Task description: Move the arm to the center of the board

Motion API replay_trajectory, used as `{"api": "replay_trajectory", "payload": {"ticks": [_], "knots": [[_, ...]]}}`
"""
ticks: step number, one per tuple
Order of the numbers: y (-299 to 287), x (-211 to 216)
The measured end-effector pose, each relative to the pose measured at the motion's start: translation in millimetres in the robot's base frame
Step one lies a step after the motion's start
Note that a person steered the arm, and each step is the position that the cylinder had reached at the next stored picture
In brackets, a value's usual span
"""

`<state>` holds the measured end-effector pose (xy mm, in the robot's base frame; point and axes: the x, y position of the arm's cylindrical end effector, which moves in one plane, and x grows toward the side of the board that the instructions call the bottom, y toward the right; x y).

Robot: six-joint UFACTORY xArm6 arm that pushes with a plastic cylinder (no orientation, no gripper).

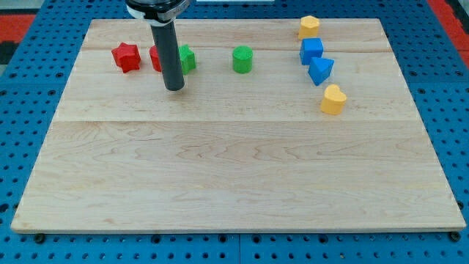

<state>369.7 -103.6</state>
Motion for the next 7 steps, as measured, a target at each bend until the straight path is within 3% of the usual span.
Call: {"api": "replay_trajectory", "payload": {"ticks": [4, 6, 7], "knots": [[-1.2, 1.6], [71.7, 87.1], [148.2, 88.6]]}}
